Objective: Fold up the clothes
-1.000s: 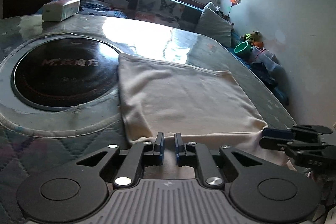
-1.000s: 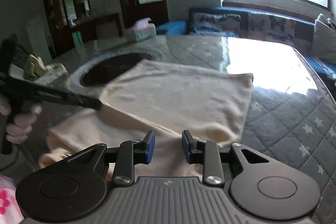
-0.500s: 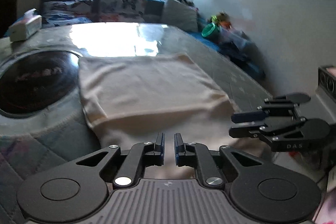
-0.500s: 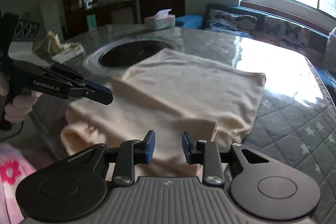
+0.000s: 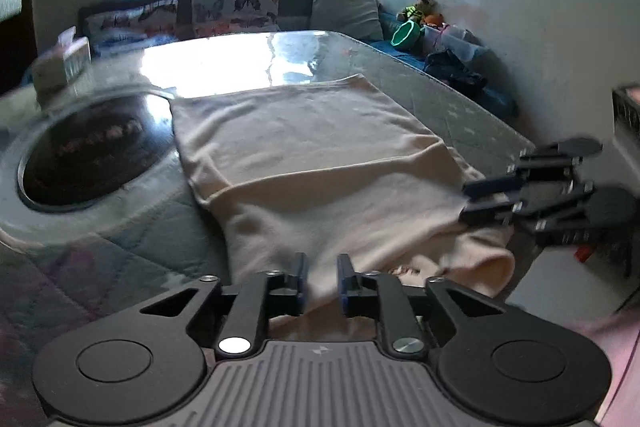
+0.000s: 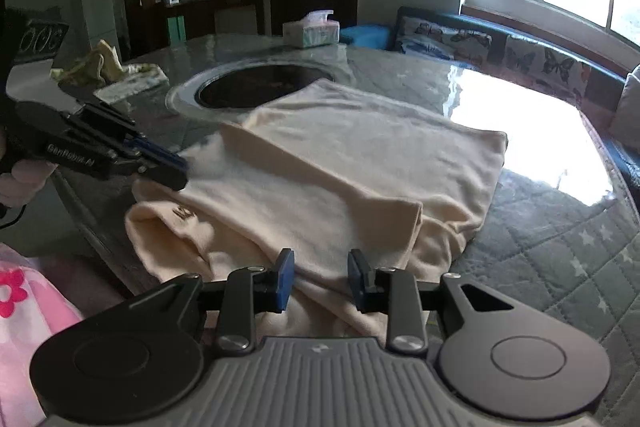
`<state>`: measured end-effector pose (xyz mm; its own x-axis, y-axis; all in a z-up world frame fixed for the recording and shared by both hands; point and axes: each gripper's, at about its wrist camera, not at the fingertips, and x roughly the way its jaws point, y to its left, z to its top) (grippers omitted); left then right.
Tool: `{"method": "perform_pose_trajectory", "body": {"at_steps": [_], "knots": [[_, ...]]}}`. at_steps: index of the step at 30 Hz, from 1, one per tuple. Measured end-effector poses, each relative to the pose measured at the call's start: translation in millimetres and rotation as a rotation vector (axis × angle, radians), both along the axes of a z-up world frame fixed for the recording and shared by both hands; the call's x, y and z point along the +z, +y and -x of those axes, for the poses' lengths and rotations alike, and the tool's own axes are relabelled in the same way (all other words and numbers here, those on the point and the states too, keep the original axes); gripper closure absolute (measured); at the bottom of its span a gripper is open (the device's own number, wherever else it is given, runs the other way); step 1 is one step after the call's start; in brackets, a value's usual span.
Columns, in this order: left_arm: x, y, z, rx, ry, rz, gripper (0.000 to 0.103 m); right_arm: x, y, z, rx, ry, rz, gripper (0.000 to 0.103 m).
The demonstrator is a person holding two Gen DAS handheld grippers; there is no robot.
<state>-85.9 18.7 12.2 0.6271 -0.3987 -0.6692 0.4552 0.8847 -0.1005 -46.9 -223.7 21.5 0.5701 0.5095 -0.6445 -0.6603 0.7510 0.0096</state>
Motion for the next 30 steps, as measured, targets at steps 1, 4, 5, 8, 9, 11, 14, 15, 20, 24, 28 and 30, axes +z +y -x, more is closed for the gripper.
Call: {"method": "perform_pose_trajectory", "body": {"at_steps": [1,4,5,8,9,11,14,15,20,24,28,30], "knots": [[2,0,5,-0.010,-0.021,-0.026,0.069,2,-2,1,0.000,-0.003,-0.004,0.070],[5,-4,23,-0.082,-0.087,-0.119,0.060,7,-6,5,0.000,-0.011,-0.004,0.070],[4,-7,28,-0.109,-0.103,-0.150,0.058,8,-7,6,-0.001,-0.014,0.001,0.069],[-4,-13,38,-0.177,-0.127,-0.211,0.058,10,-9,9,-0.002,-0.019,0.014,0.065],[-7,-15,40,-0.194,-0.132,-0.225,0.058,11,-10,10,-0.001,-0.021,0.019,0.062],[-11,-19,43,-0.223,-0.152,-0.248,0.058,12,-12,13,0.003,-0.025,0.032,0.062],[-14,-26,46,-0.265,-0.185,-0.255,0.058,13,-15,17,0.009,-0.030,0.053,0.058],[-15,-28,46,-0.273,-0.191,-0.255,0.058,13,-16,18,0.011,-0.031,0.058,0.057],[-21,-38,47,-0.313,-0.222,-0.253,0.059,14,-19,25,0.032,-0.037,0.090,0.052],[-22,-42,45,-0.320,-0.244,-0.230,0.077,14,-20,32,0.061,-0.042,0.121,0.046],[-12,-41,37,-0.297,-0.256,-0.186,0.091,12,-19,39,0.111,-0.058,0.140,0.042],[-6,-40,31,-0.280,-0.255,-0.154,0.092,11,-16,41,0.140,-0.077,0.146,0.040]]}}
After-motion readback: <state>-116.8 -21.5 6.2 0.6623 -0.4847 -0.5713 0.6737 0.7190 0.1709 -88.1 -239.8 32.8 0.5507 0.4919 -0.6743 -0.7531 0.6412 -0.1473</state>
